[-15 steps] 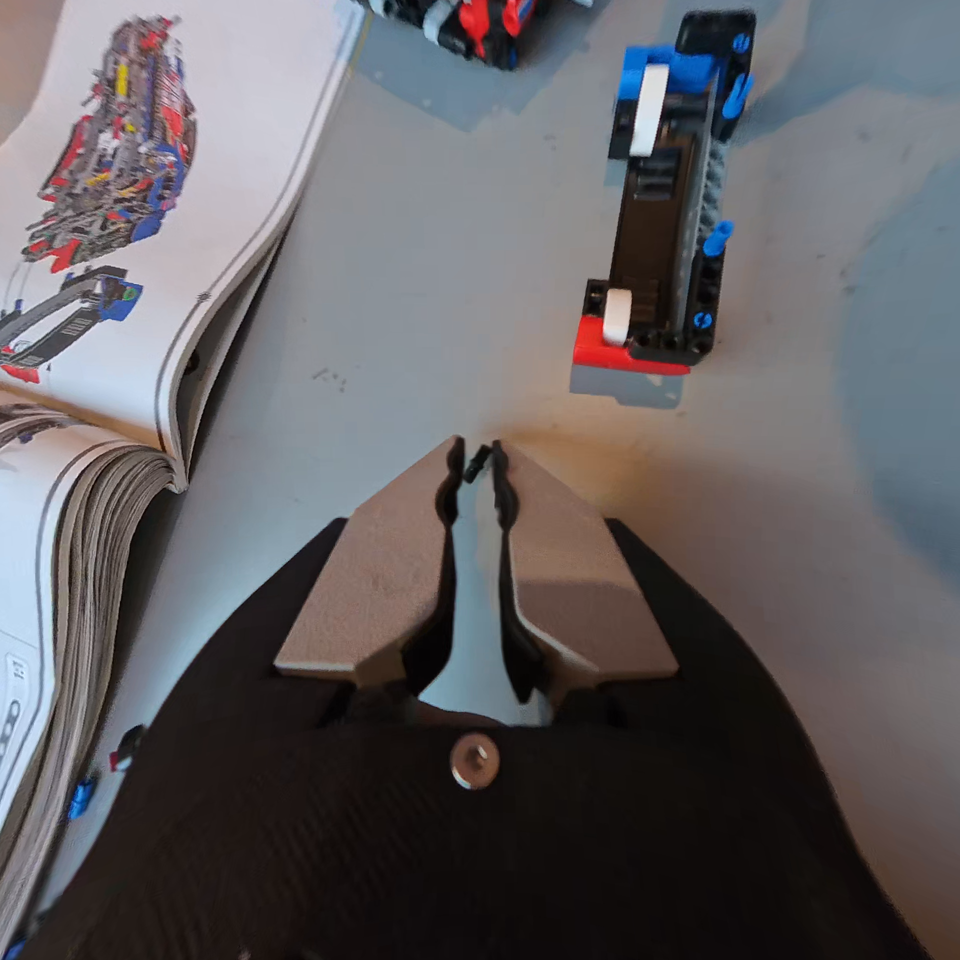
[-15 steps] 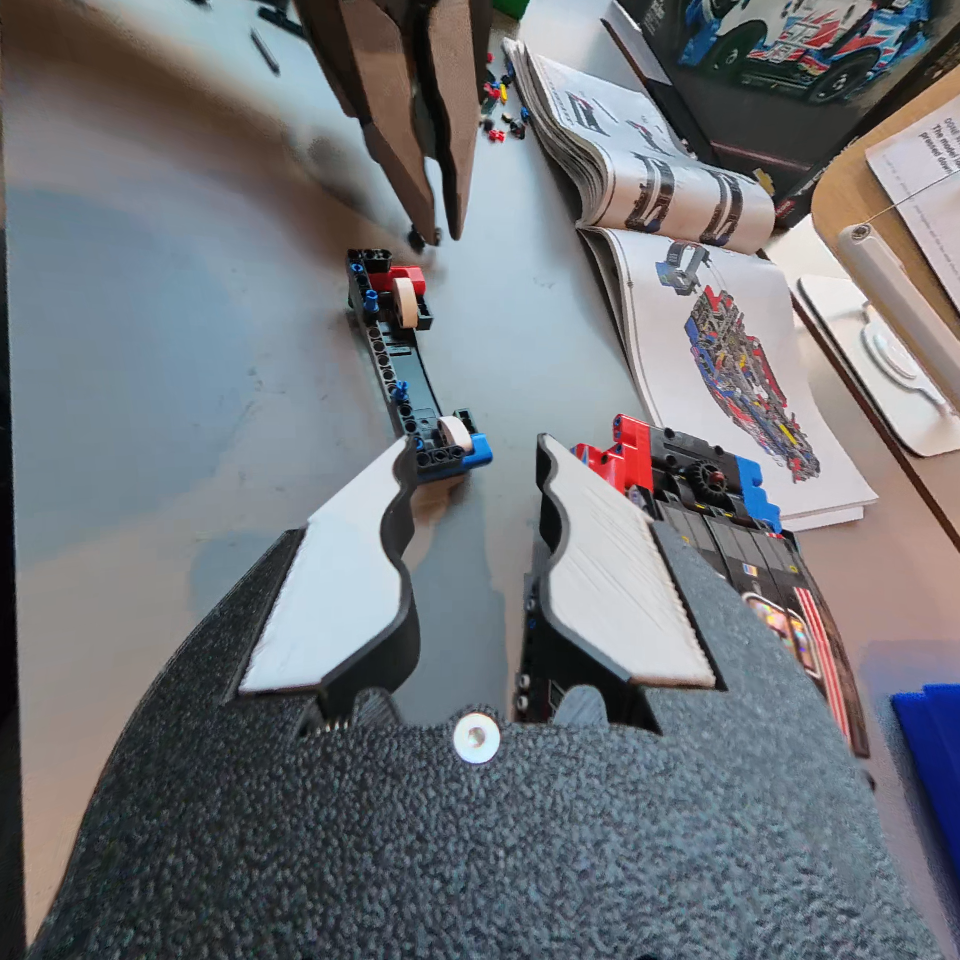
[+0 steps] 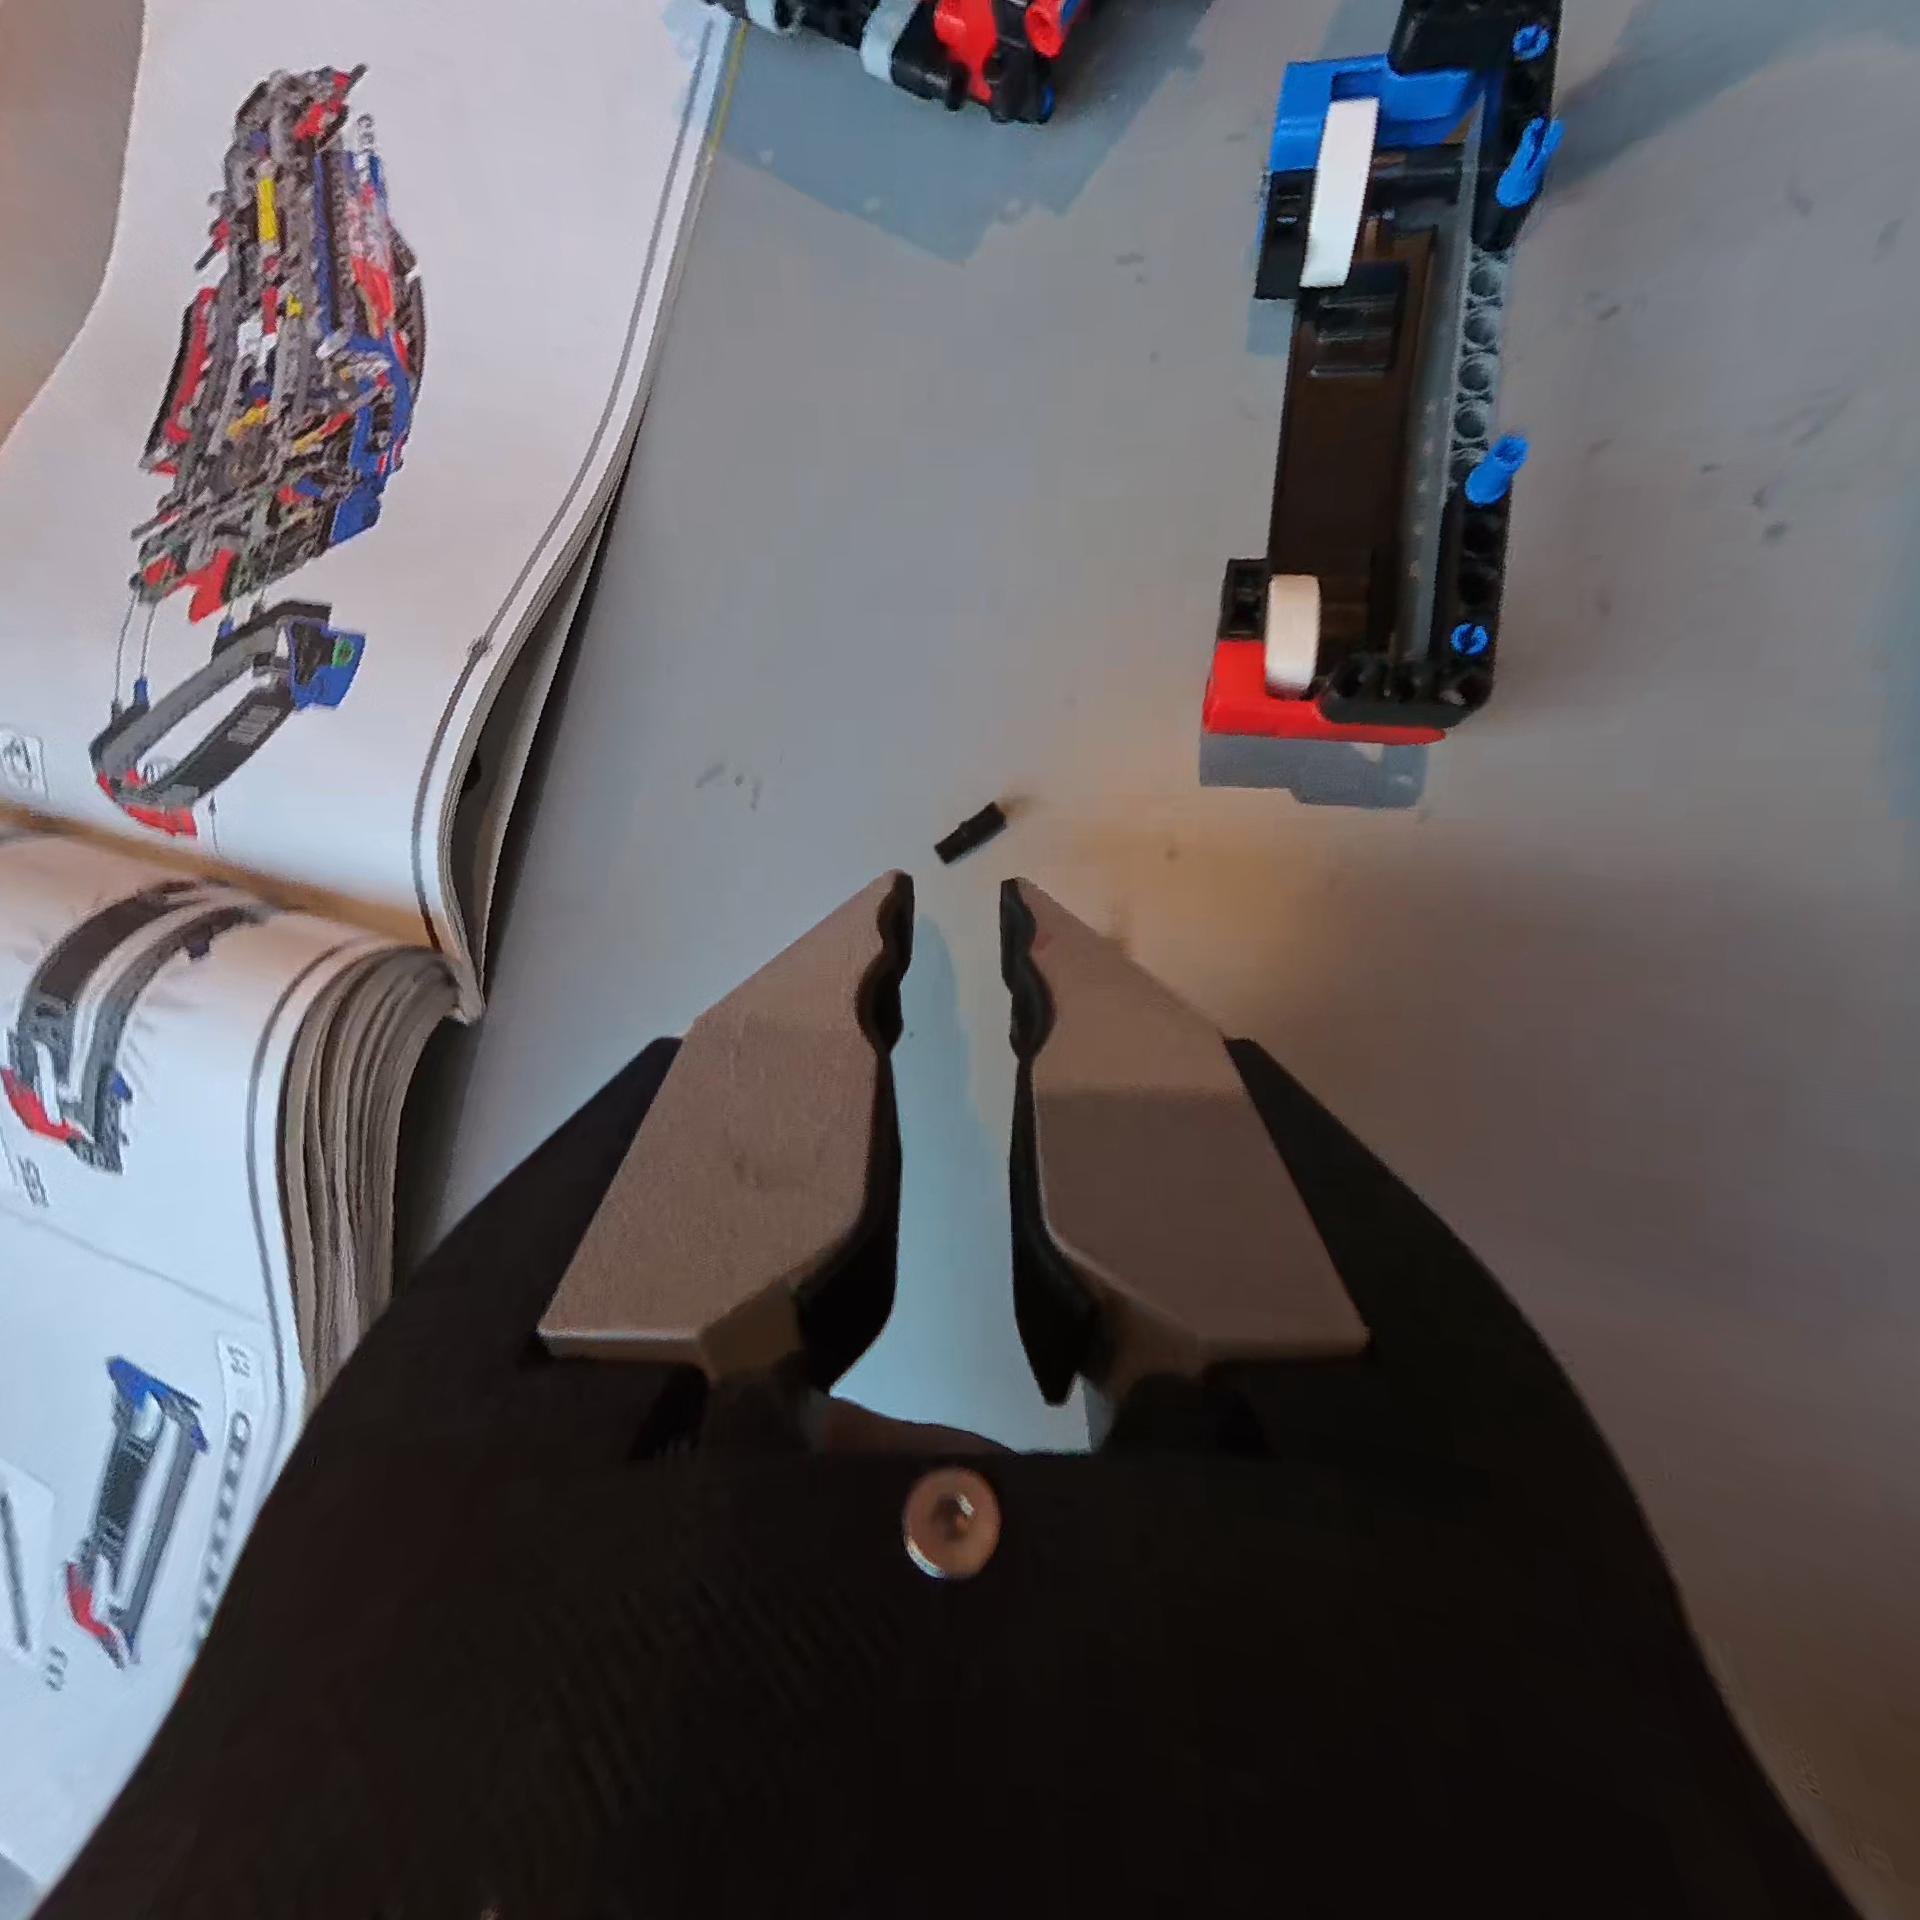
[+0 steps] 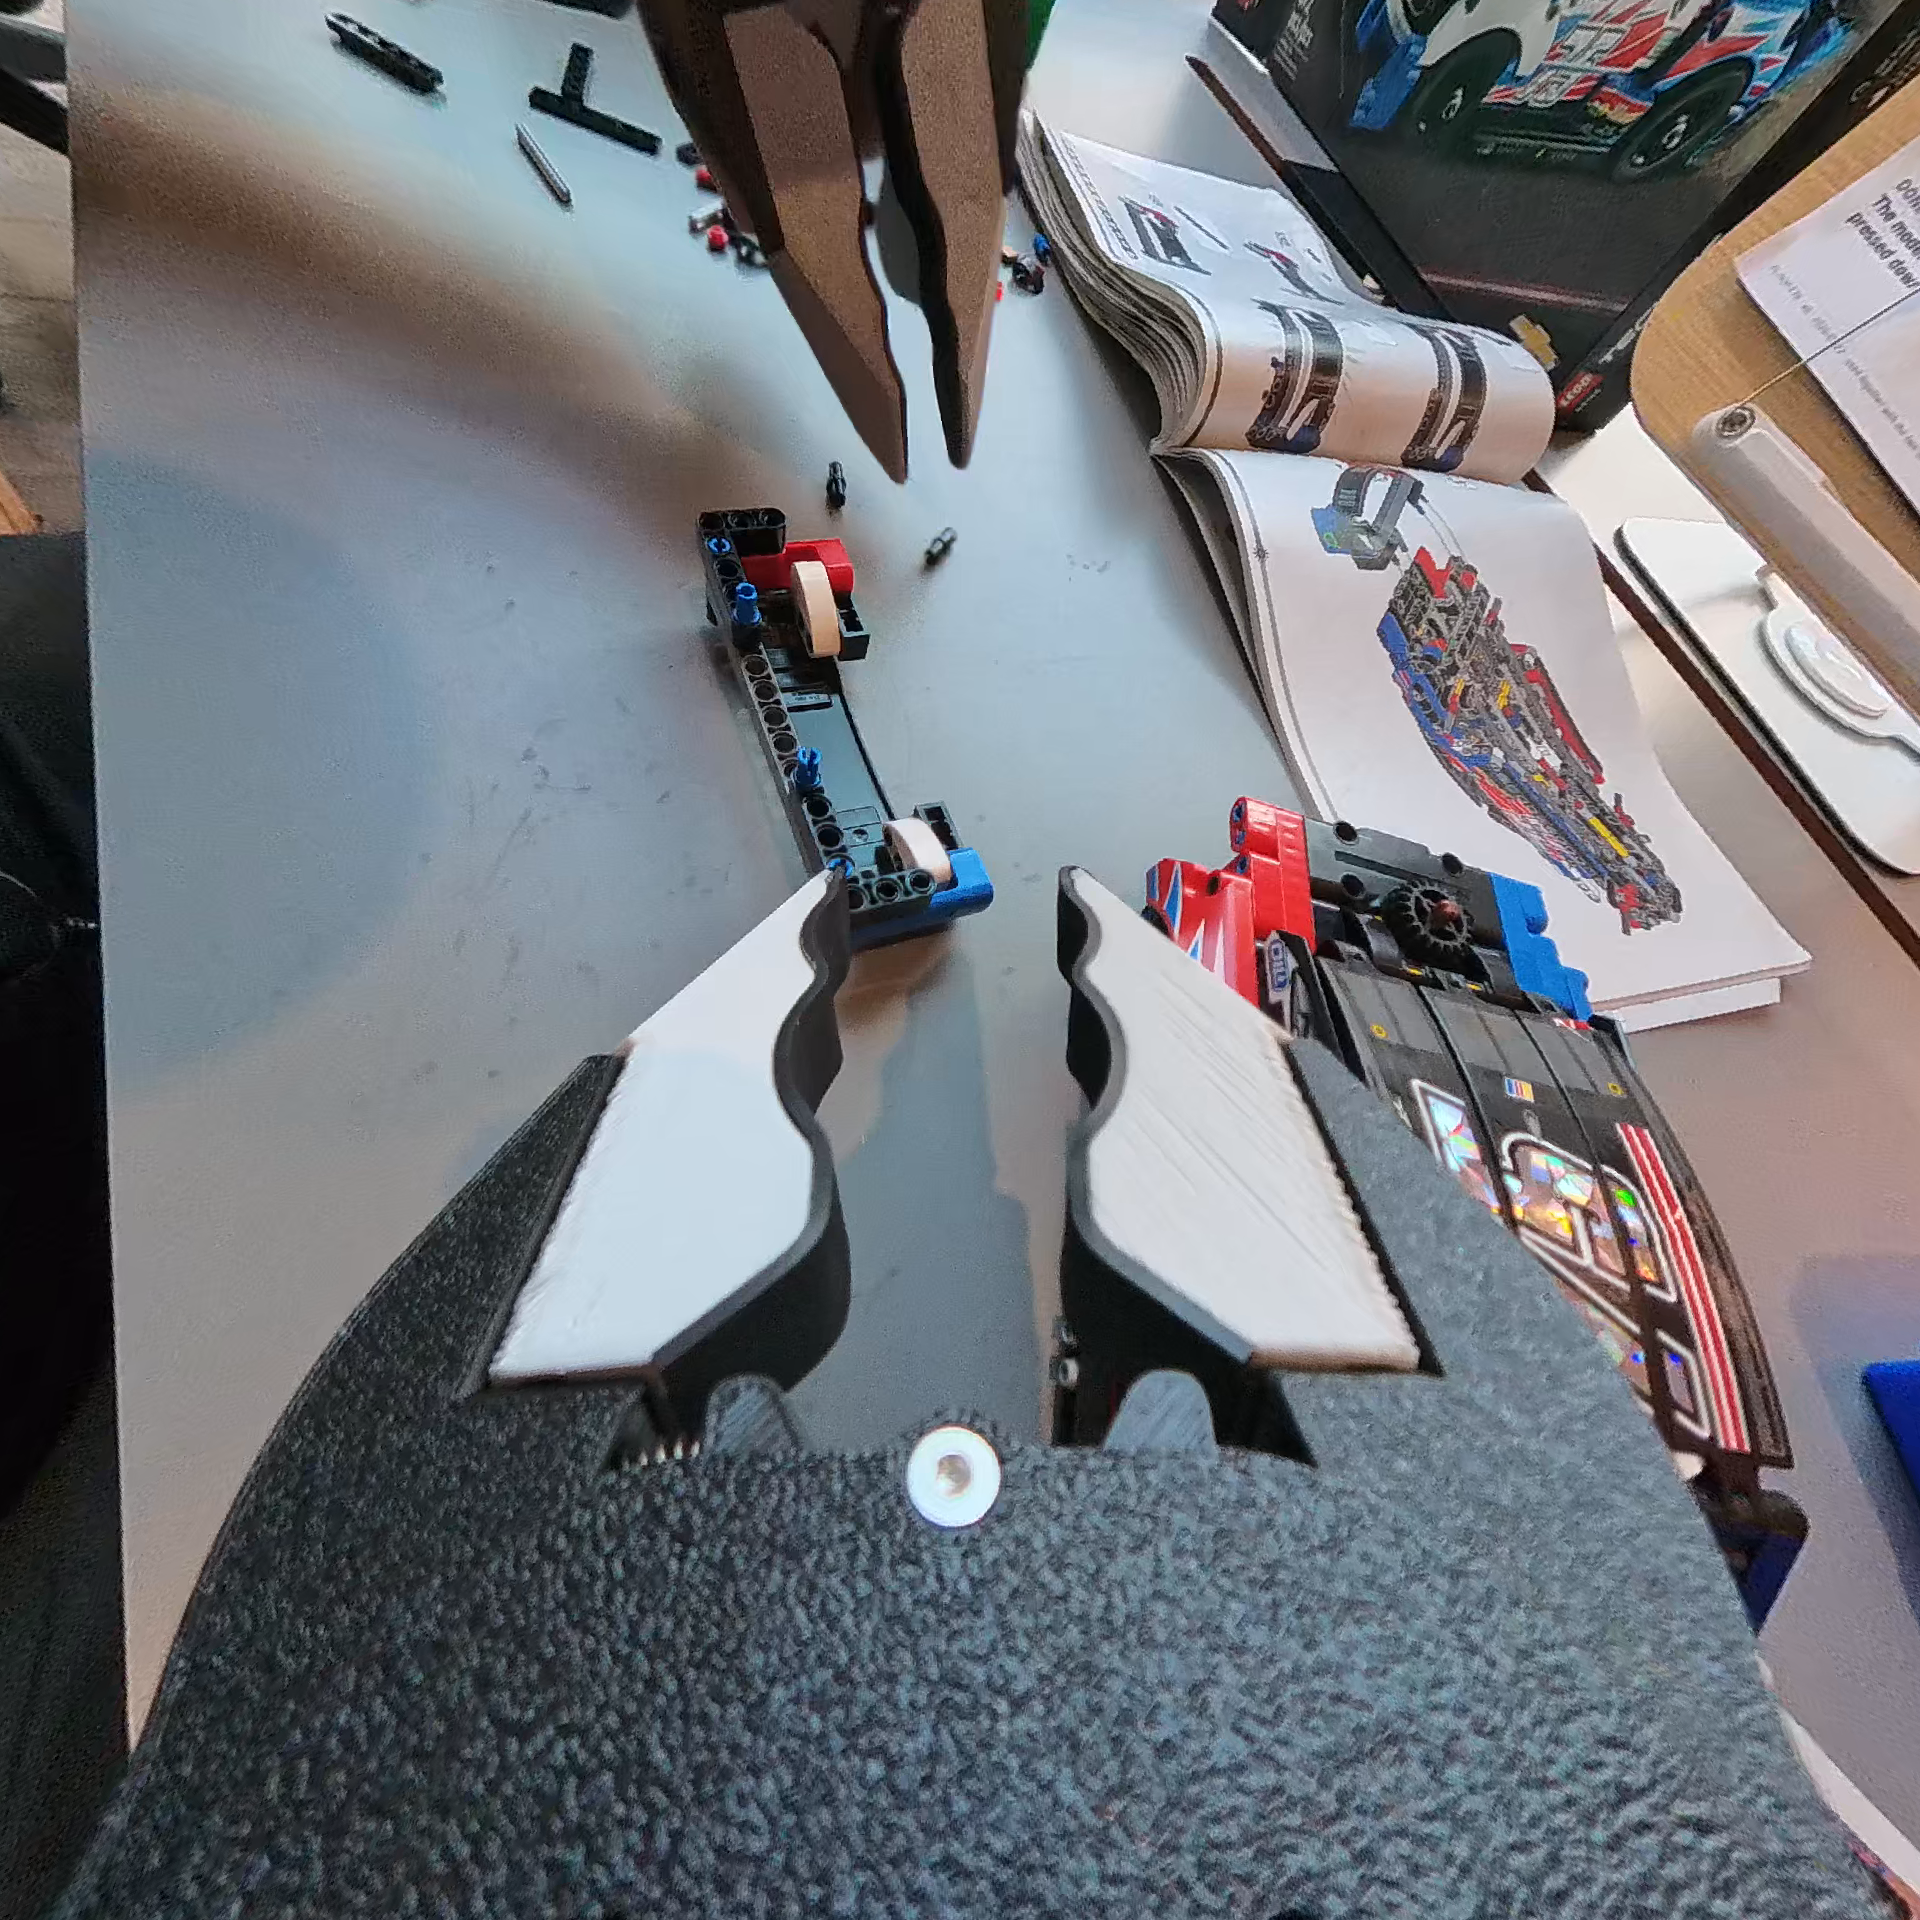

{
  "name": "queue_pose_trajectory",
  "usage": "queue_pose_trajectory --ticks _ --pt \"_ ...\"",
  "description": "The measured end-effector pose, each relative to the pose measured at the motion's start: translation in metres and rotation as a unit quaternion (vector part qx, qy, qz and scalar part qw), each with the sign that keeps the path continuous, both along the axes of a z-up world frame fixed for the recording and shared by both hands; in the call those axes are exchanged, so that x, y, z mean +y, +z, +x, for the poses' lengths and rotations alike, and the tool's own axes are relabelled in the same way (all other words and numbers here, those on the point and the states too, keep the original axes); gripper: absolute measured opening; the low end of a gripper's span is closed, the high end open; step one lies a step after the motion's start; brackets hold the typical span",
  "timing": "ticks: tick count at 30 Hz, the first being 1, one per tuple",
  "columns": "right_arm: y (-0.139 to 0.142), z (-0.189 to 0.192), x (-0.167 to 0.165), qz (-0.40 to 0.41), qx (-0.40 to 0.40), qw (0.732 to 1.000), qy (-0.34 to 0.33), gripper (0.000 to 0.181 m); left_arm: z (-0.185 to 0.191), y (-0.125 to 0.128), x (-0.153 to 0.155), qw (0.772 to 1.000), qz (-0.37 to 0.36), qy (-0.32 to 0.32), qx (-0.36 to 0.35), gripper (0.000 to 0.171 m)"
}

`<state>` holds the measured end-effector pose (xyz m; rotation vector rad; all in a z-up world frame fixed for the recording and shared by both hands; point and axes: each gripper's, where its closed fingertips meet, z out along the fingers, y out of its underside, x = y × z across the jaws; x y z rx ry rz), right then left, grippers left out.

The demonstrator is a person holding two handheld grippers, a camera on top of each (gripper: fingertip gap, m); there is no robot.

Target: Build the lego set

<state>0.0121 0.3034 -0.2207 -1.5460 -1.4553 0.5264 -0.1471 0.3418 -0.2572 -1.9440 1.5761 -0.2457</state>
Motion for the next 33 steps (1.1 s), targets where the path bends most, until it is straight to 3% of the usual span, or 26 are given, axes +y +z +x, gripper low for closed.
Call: queue_pose_trajectory --ticks 6,12,19,26,33 --pt "0.004 0.003 -0.003 -0.008 0.015 1.000 0.010 0.039 0.018 -0.011 0.016 0.992 0.035 -0.094 0.075 0.018" --pt "0.007 0.009 -0.001 -0.014 0.025 1.000 0.011 0.039 0.026 -0.019 0.025 0.979 -0.010 -0.167 0.114 0.002" --pt "0.001 0.012 0.001 -0.019 0.015 1.000 0.010 0.039 0.032 -0.019 0.030 0.977 -0.042 -0.174 0.113 0.000" --pt "-0.004 0.009 0.001 -0.024 0.010 1.000 0.015 0.038 0.032 -0.018 0.033 0.986 -0.037 -0.143 0.081 0.012" --pt "-0.004 0.010 -0.001 -0.020 0.007 1.000 0.016 0.037 0.035 -0.012 0.037 0.983 -0.032 -0.151 0.101 0.027"
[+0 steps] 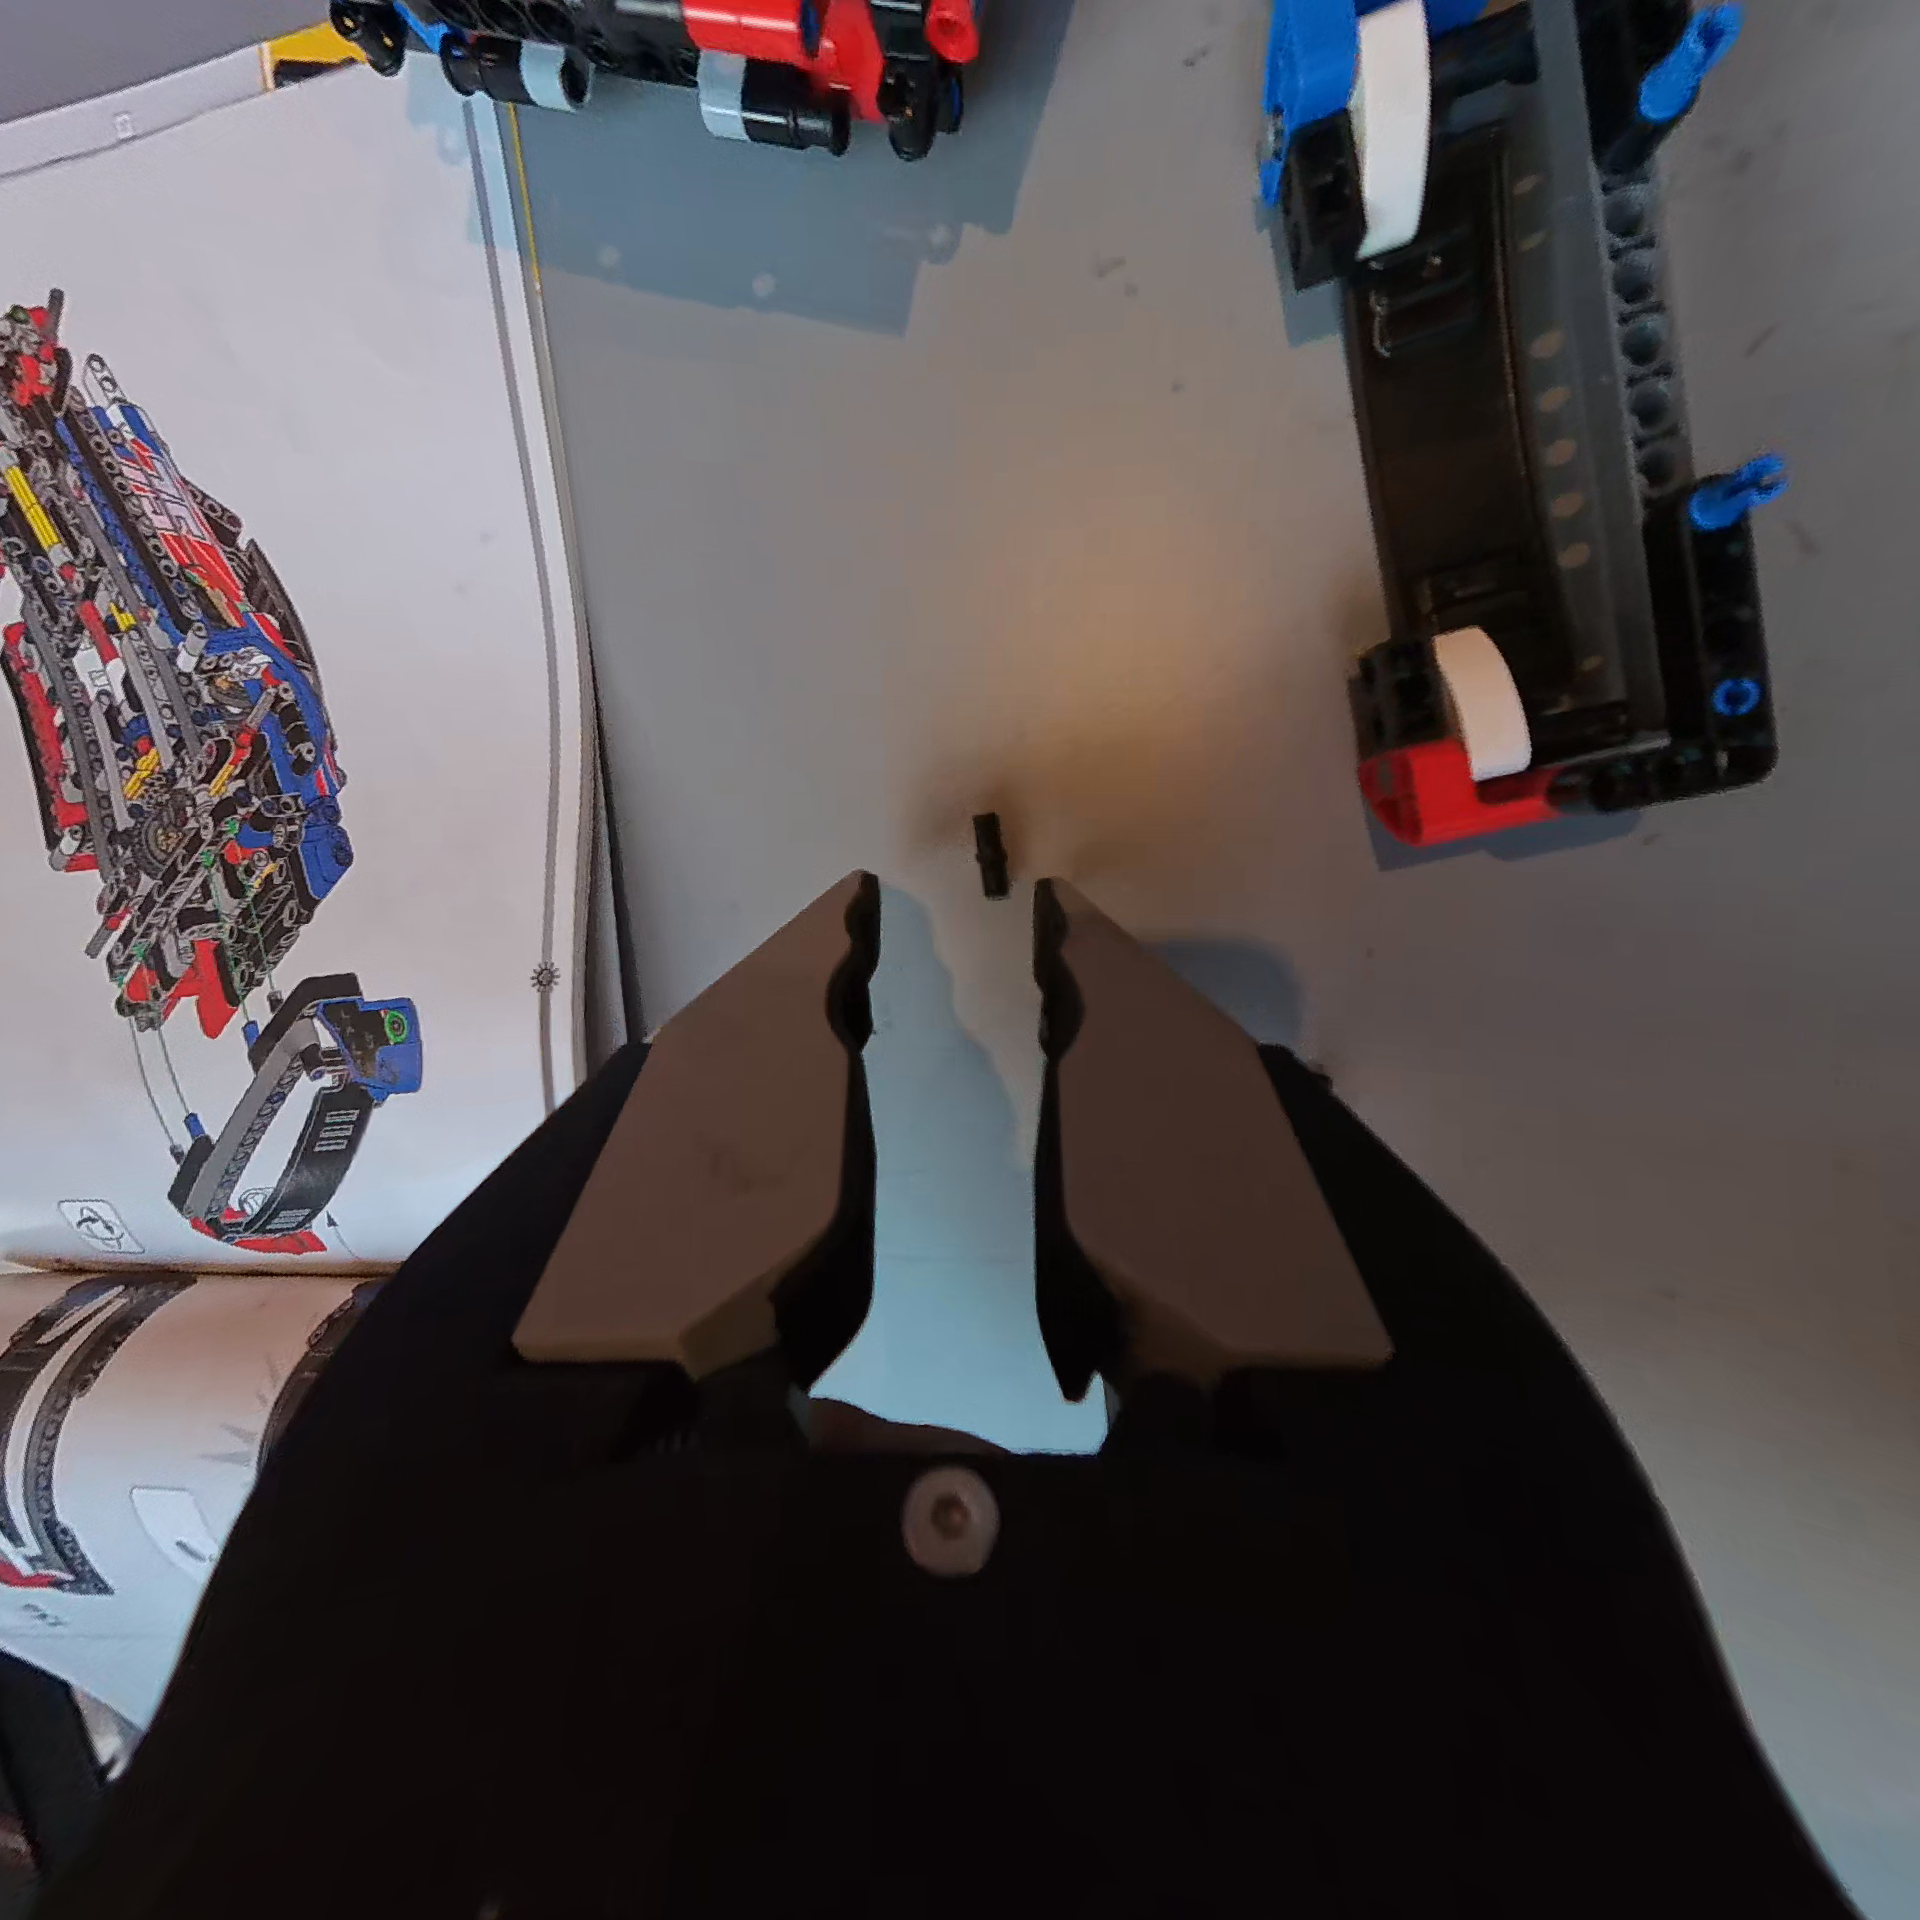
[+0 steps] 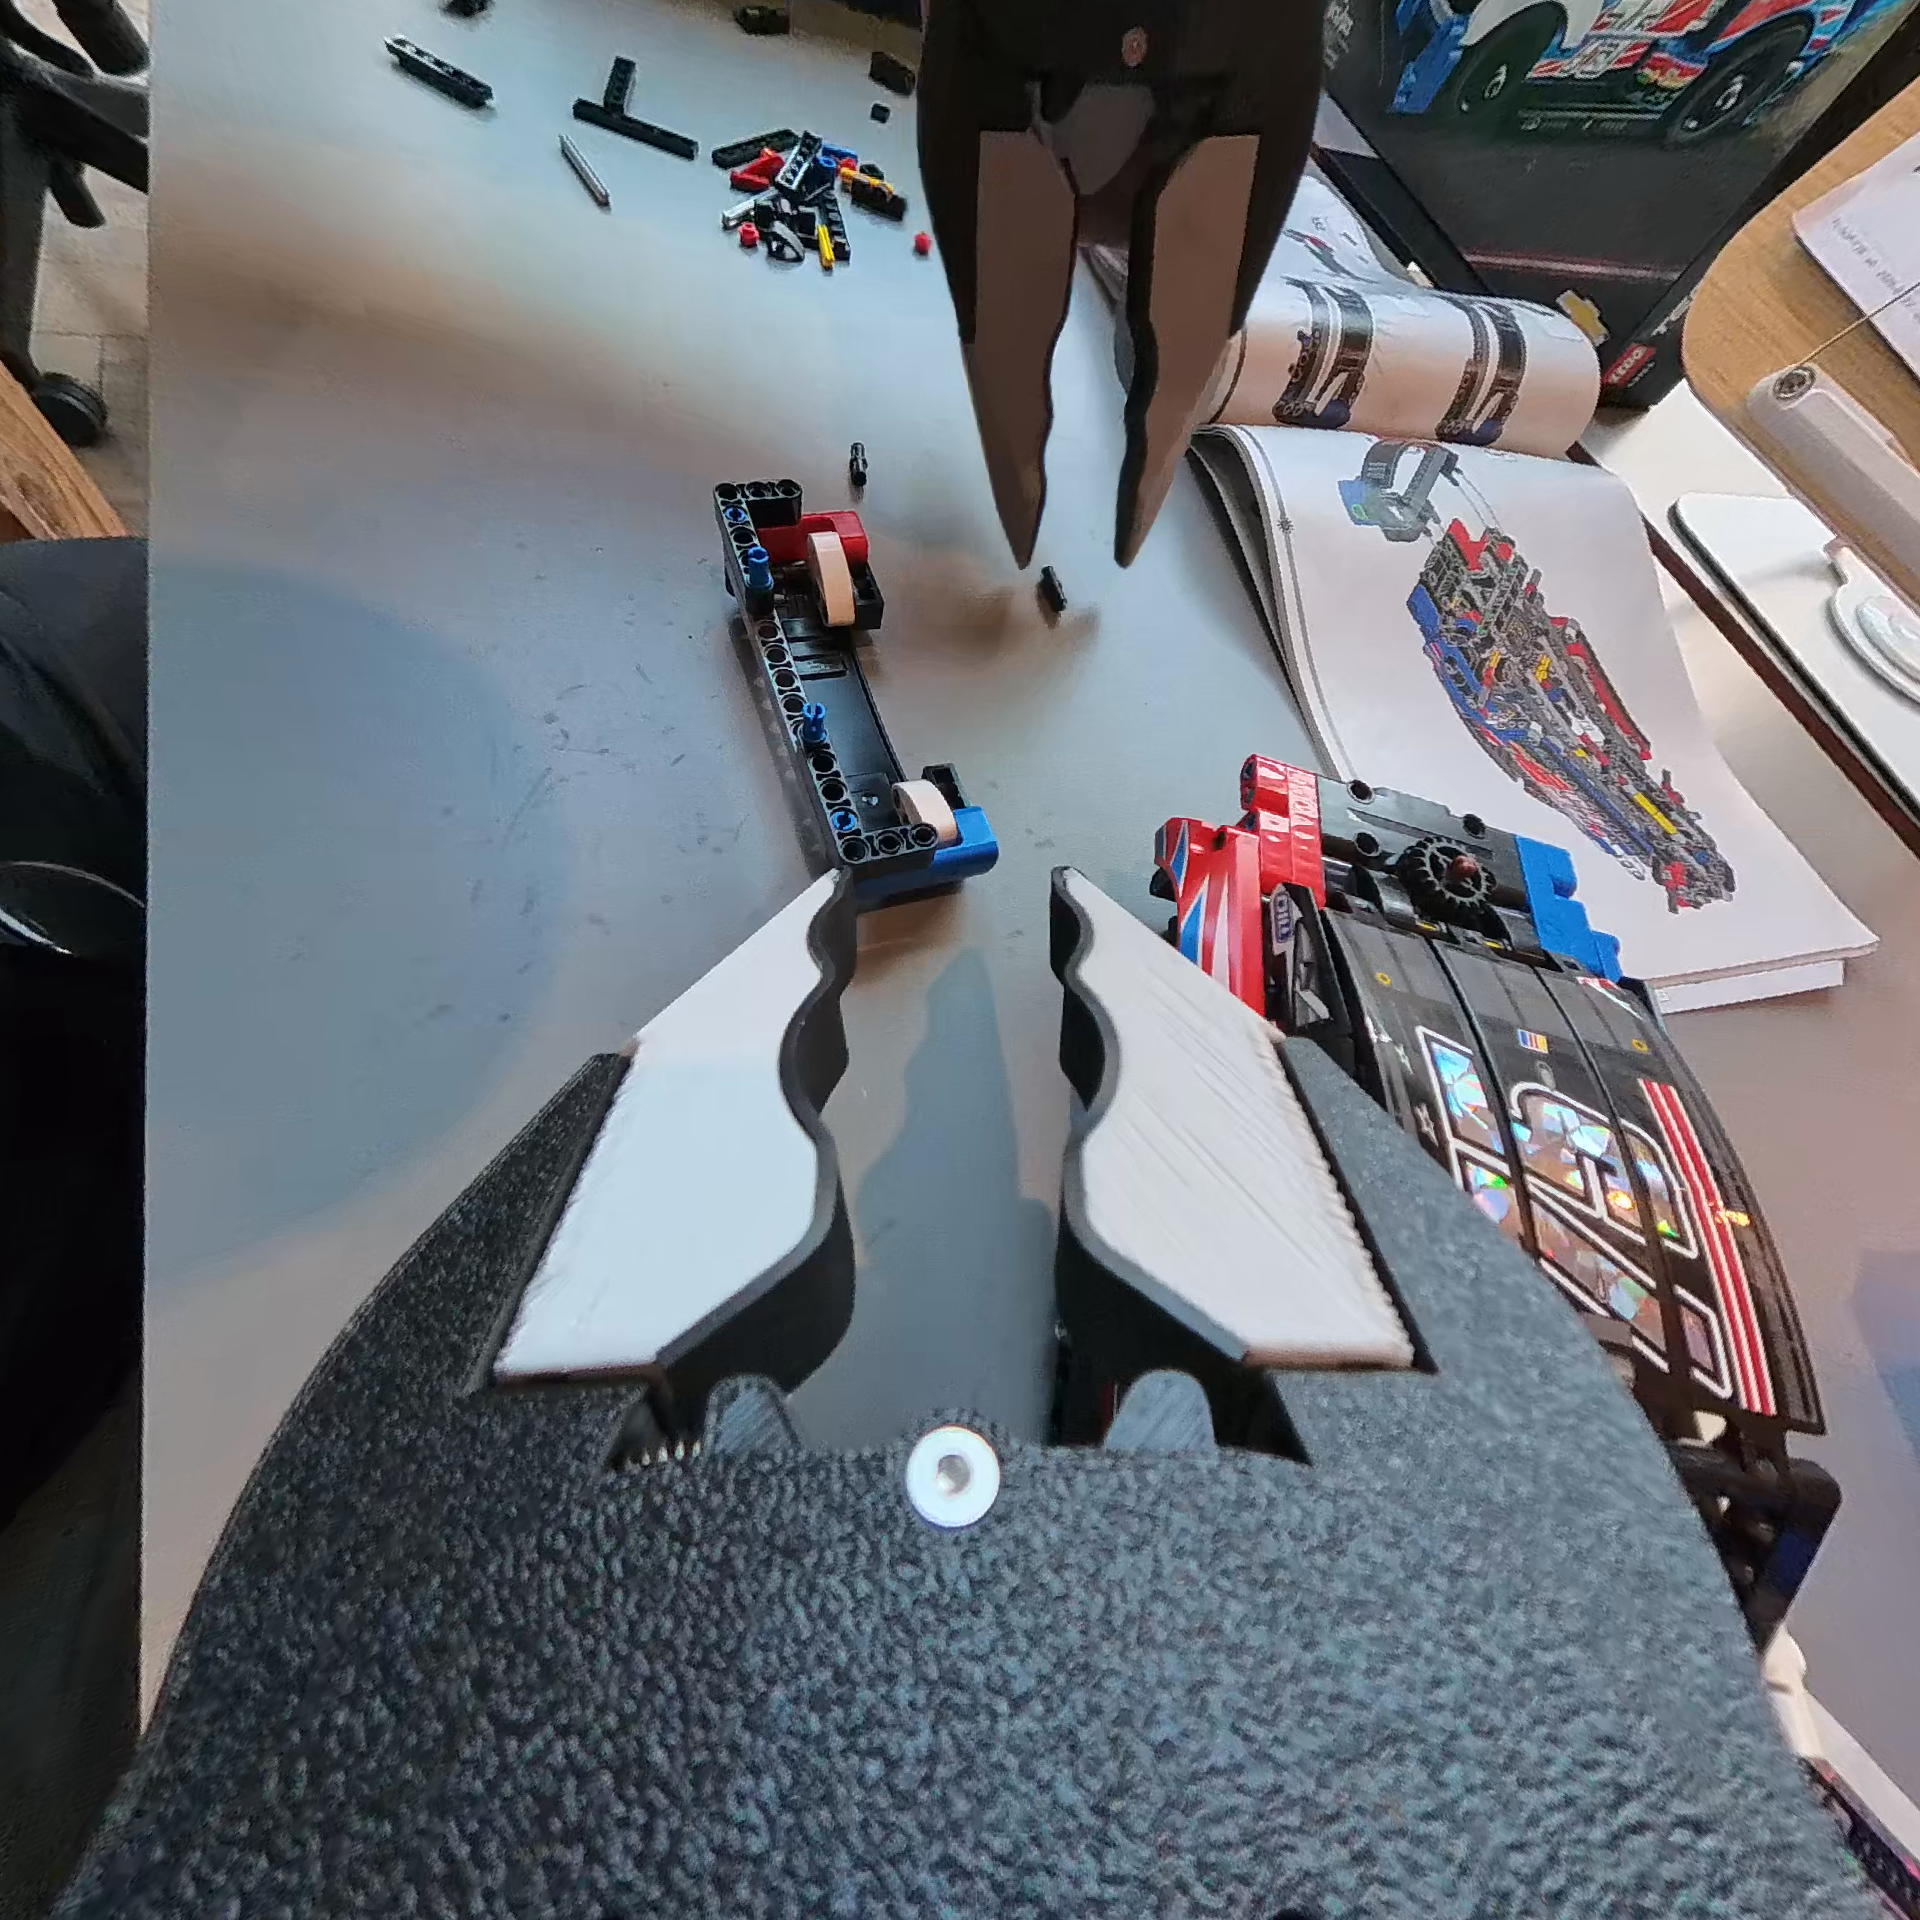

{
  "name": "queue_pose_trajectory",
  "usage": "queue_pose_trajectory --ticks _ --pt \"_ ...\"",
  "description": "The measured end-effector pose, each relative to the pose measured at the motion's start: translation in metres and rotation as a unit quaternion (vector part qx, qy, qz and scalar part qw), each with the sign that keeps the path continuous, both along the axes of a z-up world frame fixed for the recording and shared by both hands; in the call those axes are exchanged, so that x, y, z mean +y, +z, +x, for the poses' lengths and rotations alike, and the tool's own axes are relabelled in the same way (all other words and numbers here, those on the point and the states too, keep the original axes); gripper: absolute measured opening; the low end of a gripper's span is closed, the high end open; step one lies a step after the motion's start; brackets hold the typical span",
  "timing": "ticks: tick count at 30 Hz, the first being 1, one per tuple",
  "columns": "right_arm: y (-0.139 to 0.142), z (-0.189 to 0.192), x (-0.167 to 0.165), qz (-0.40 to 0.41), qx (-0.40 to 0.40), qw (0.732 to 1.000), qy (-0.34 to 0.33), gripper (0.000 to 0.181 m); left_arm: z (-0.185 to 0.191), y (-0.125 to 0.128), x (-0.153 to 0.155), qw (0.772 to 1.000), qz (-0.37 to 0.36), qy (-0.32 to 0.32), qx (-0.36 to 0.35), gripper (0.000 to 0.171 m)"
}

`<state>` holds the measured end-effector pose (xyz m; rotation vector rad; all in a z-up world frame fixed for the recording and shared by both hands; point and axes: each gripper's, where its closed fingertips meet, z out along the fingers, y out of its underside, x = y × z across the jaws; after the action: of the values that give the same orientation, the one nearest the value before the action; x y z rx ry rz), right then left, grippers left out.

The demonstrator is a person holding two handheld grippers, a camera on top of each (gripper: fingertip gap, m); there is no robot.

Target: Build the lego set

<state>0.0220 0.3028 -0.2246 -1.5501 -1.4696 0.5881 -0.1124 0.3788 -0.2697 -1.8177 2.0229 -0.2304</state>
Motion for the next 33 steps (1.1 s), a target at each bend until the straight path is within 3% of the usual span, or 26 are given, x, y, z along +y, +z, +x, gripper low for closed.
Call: queue_pose_trajectory --ticks 5,10,16,17,19,28,31,33 --pt "0.002 0.001 -0.001 0.004 0.000 1.000 0.002 0.037 0.002 0.001 -0.002 1.000 -0.012 0.020 0.003 0.020" --pt "0.003 0.000 -0.002 -0.001 0.005 1.000 0.003 0.037 0.001 -0.007 -0.002 0.999 -0.005 0.033 0.014 0.000" --pt "0.007 -0.003 -0.001 -0.019 0.018 1.000 0.002 0.037 -0.002 -0.007 -0.002 0.998 0.004 0.057 0.003 0.001" --pt "0.007 -0.003 0.000 -0.021 0.019 1.000 0.001 0.036 -0.003 -0.005 -0.001 0.999 0.010 0.053 0.005 0.009" --pt "0.005 -0.005 0.001 -0.033 0.023 0.999 0.001 0.036 -0.001 -0.002 -0.002 0.999 0.020 0.029 0.002 0.021" --pt "0.005 -0.001 0.003 -0.043 0.027 0.999 -0.006 0.035 0.034 -0.004 0.009 0.994 0.026 -0.093 0.050 0.023" --pt "0.006 0.002 0.005 -0.046 0.031 0.998 -0.007 0.034 0.041 -0.004 0.009 0.987 0.009 -0.142 0.068 0.017" --pt "0.007 0.004 0.007 -0.047 0.033 0.998 -0.008 0.034 0.040 -0.009 0.008 0.982 -0.011 -0.162 0.095 0.003"
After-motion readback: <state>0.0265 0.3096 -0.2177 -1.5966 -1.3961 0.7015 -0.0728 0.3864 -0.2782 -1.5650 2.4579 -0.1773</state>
